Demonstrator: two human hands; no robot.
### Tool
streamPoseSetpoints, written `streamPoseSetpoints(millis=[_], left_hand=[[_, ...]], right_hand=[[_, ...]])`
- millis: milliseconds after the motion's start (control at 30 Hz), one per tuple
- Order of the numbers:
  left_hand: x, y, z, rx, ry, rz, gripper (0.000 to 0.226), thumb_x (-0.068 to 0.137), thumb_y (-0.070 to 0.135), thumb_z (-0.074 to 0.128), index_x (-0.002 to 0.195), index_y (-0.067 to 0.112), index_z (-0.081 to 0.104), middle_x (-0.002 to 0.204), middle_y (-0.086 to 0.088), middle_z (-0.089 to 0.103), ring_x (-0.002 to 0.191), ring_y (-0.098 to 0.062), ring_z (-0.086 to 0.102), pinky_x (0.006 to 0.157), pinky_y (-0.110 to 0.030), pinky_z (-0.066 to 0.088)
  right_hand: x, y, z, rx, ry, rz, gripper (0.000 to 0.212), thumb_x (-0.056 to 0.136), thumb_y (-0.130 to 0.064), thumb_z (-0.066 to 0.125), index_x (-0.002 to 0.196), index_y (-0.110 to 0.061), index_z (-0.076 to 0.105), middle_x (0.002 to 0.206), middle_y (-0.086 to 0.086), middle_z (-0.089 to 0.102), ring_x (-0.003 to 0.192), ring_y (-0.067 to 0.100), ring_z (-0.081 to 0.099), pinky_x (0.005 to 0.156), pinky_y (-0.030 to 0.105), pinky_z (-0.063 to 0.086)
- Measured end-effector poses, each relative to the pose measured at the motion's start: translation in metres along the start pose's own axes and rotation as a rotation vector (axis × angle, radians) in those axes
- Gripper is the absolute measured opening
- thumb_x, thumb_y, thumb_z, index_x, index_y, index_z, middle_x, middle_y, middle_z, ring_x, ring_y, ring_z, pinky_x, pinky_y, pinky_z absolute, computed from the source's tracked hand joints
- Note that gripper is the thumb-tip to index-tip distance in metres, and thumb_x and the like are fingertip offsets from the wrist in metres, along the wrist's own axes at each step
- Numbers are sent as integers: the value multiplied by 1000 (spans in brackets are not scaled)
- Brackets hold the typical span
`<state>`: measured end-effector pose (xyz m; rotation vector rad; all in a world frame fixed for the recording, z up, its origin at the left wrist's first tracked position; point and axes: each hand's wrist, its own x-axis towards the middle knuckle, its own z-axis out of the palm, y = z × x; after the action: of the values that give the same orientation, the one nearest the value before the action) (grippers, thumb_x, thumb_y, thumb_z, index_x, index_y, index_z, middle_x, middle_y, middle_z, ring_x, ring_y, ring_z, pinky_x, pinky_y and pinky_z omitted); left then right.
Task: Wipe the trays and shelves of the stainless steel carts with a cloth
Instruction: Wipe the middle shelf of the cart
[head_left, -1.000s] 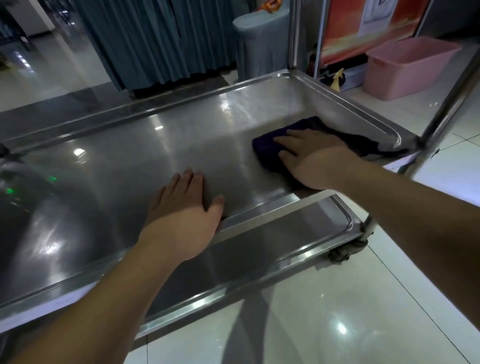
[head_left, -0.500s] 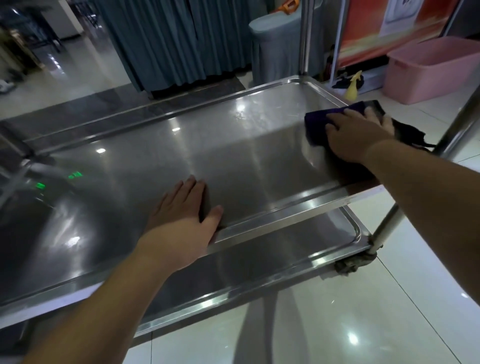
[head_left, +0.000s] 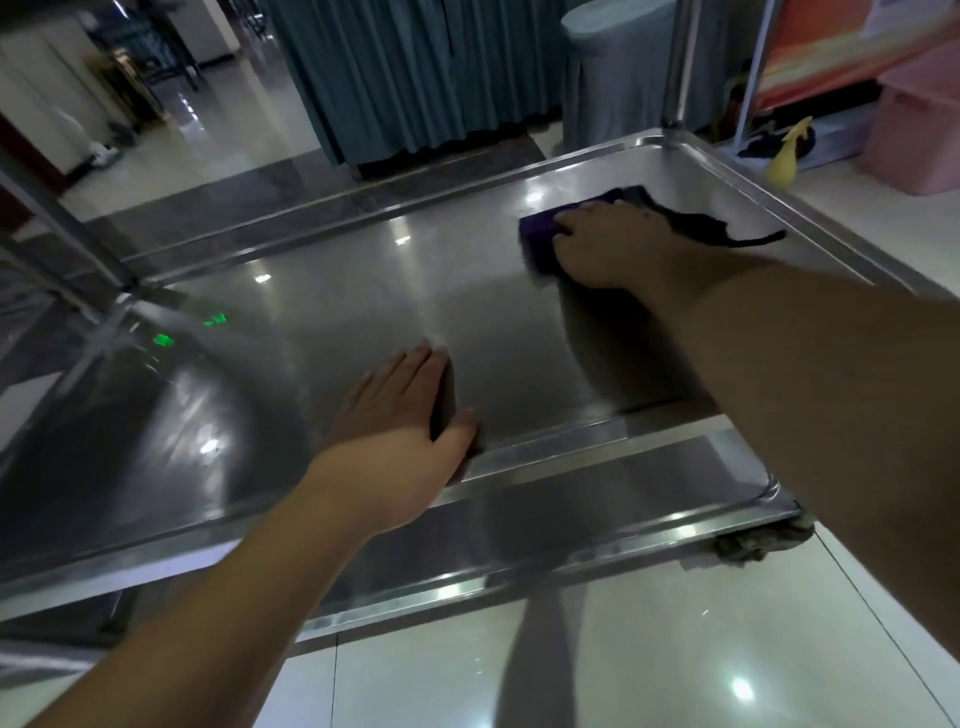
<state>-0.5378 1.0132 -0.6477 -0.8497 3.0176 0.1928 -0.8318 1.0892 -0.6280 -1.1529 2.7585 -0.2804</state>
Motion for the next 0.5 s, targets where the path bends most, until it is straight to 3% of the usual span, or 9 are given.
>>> streamPoseSetpoints(millis=[67, 167, 267, 367, 433, 500], left_hand=[[0, 0, 0, -13, -7, 6, 88, 87, 70, 17, 164, 29, 13, 172, 9, 8, 158, -10, 6, 128, -33, 7], [1, 0, 1, -42, 0, -7, 84, 89, 67, 22, 164, 30, 14, 172, 8, 10, 157, -10, 7, 128, -33, 8], [3, -1, 0, -55, -8, 0, 79, 95, 65, 27, 164, 31, 12, 172, 8, 8, 157, -10, 6, 128, -33, 7], [2, -2, 0, -57, -24, 10, 80, 94, 68, 25, 164, 32, 11, 172, 10, 5, 158, -9, 3, 128, -32, 4], [2, -3, 0, -61, -22, 16, 80, 94, 69, 23, 164, 32, 11, 172, 10, 4, 158, -8, 1, 128, -32, 3], [0, -1, 0, -65, -25, 21, 82, 92, 69, 18, 164, 30, 11, 172, 10, 4, 158, -8, -1, 128, -33, 1]], right_hand=[[-11, -39, 15, -24, 17, -165, 57, 100, -47, 30, 153, -30, 43, 160, 6, 42, 142, 34, 41, 119, 52, 30], [-30, -90, 35, -16, -24, -406, 54, 107, -48, 28, 159, -35, 35, 168, -4, 28, 154, 24, 26, 126, 46, 18], [-29, -96, 35, 23, -37, -472, 52, 109, -49, 28, 160, -36, 33, 169, -8, 26, 156, 20, 20, 127, 40, 13], [-11, -67, 27, -10, 51, -377, 53, 107, -51, 30, 157, -36, 39, 166, -4, 34, 151, 25, 31, 125, 45, 23], [2, -31, 19, -45, 110, -180, 52, 105, -51, 30, 153, -36, 44, 161, 1, 43, 144, 31, 41, 120, 50, 30], [5, 8, 6, -97, 176, 50, 53, 102, -50, 28, 148, -32, 48, 155, 7, 48, 141, 38, 41, 119, 58, 26]])
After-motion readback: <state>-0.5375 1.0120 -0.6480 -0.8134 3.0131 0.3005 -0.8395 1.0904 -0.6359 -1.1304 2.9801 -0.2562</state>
